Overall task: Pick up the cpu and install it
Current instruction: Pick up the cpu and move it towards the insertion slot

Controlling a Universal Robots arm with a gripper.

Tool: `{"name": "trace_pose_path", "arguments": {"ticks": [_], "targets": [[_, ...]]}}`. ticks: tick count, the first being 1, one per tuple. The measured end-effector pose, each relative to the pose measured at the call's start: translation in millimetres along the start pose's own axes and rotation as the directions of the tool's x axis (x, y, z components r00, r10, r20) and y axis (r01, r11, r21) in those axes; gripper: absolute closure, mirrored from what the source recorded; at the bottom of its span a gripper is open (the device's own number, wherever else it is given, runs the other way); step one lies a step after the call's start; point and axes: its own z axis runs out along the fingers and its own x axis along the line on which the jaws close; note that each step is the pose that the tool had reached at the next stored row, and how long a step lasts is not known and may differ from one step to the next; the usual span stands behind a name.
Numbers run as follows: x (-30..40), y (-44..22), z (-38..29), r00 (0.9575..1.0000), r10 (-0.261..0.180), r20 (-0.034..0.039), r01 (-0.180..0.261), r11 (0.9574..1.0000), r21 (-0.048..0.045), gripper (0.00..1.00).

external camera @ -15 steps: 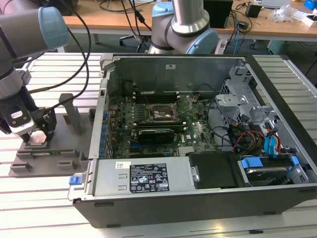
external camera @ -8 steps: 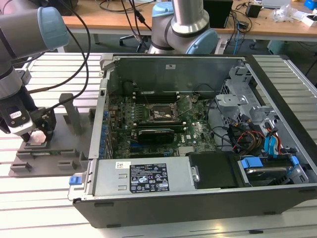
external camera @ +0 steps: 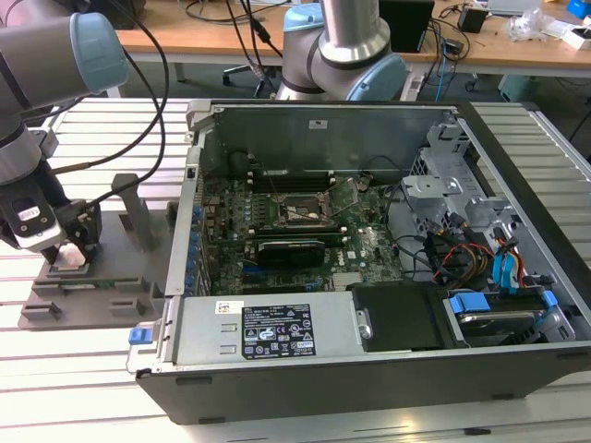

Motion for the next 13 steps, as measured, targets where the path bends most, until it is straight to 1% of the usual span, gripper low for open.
{"name": "trace_pose_path", "arguments": {"ticks": [12, 13], "targets": [[0.0, 0.0, 0.0, 1.0, 0.002, 0.0, -0.002, 1.0, 0.0004, 0.45], [-0.1, 0.0, -1.8, 1.0, 0.002, 0.0002, -0.002, 1.0, 0.0007, 0.45]]}}
